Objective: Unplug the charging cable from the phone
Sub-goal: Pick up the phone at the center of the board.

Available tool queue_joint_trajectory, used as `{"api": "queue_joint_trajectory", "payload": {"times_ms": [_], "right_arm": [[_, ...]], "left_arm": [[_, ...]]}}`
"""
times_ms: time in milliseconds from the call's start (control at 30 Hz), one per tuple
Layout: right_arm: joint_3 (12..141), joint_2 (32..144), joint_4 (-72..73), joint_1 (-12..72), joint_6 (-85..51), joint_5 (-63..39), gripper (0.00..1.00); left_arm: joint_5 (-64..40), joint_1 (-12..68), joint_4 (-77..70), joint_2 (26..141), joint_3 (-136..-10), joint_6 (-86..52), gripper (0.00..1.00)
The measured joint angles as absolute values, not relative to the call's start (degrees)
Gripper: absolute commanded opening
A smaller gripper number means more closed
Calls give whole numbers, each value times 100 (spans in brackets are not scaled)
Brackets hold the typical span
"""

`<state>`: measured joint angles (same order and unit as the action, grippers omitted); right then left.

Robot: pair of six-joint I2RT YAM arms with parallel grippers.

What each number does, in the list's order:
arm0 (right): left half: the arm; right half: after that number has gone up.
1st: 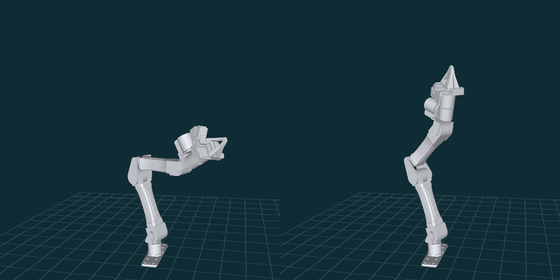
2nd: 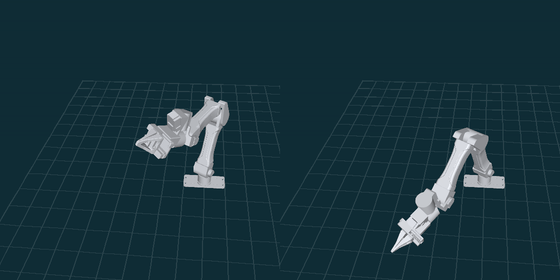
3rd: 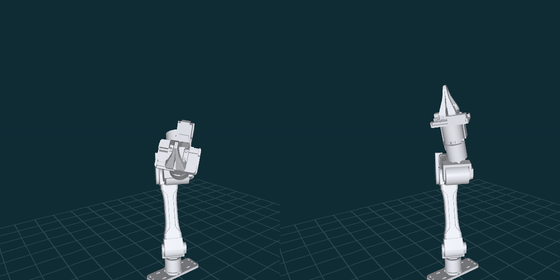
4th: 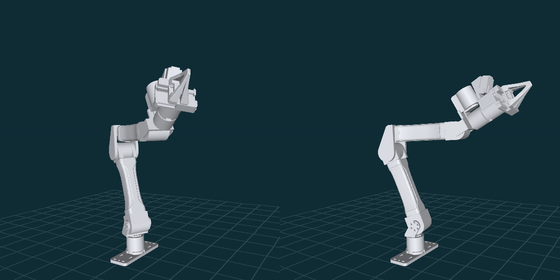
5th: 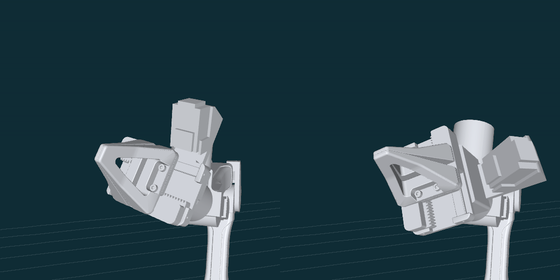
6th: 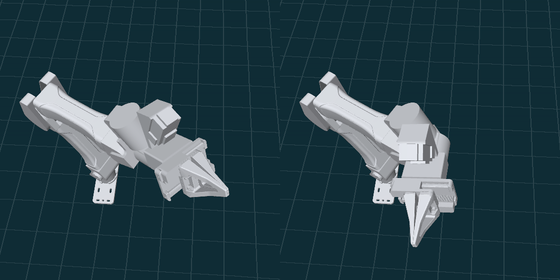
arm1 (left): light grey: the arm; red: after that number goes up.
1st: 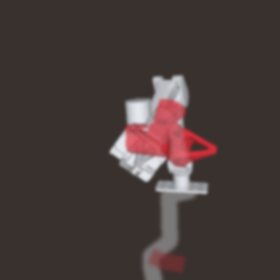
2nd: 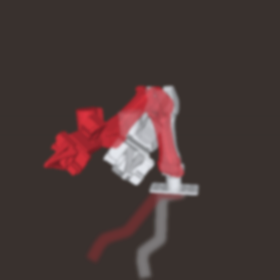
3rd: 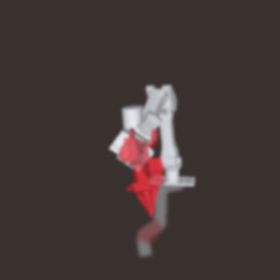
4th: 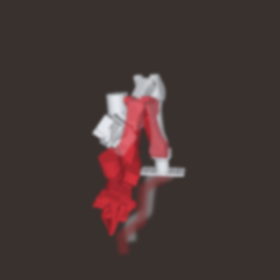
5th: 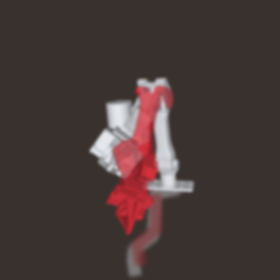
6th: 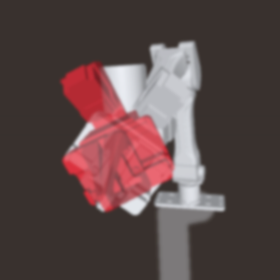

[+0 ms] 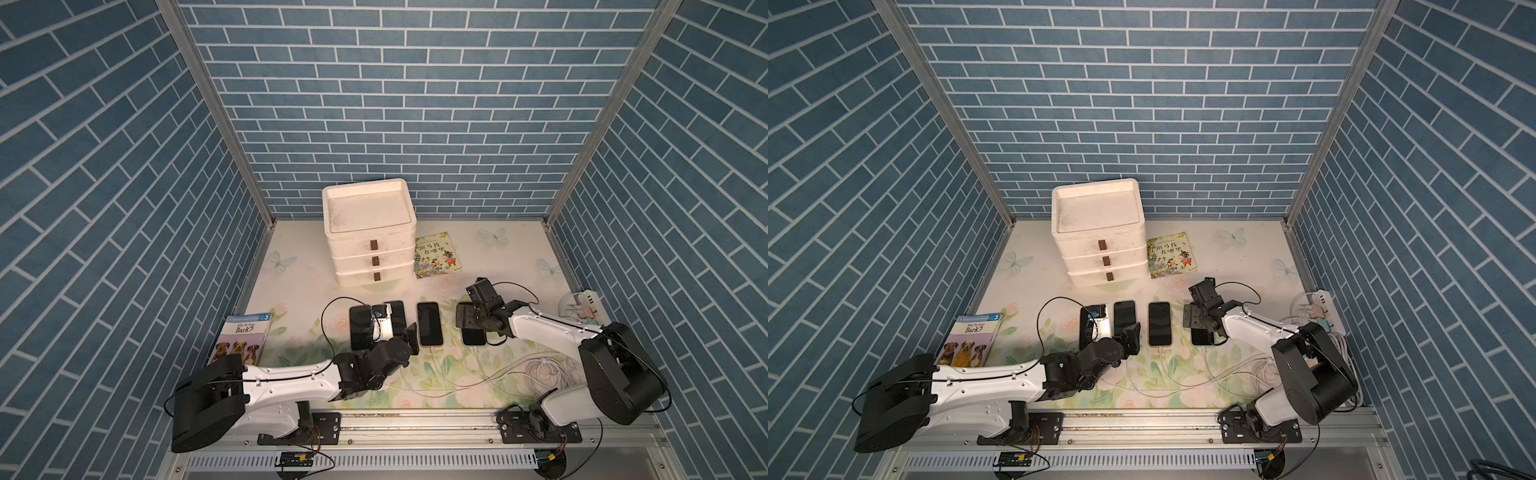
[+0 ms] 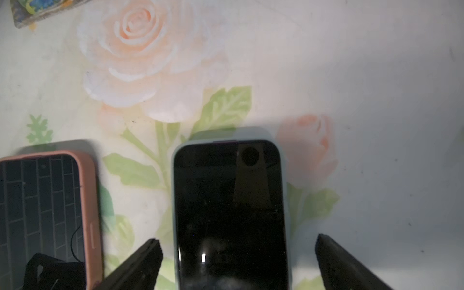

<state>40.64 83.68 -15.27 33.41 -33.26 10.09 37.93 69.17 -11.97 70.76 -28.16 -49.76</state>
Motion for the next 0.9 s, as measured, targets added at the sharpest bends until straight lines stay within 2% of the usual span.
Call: {"api": "queue_joint_trajectory", "payload": {"times_ms": [200,433,667,767,900], "right_arm": [[4064,8418,-1800,3461,-3387,919,99],[4032,8503,-1863,3638,-3485,902,92],[4032,8512,-1874,3642,-3518,923,89],[4032,8534,-1870,3649,-3520,965,85],[4038,8569,-1841,3664,-3538,993,73]], "left_arm": [[3789,6941,-1286,7266,-2816,-5092,100],[3618,6941,-1551,7516,-2816,-5127,99],[3400,6941,-2053,7808,-2816,-5109,96],[3315,6941,-2220,7891,-2816,-5083,95],[3227,6943,-2469,7983,-2814,-5059,91]]}}
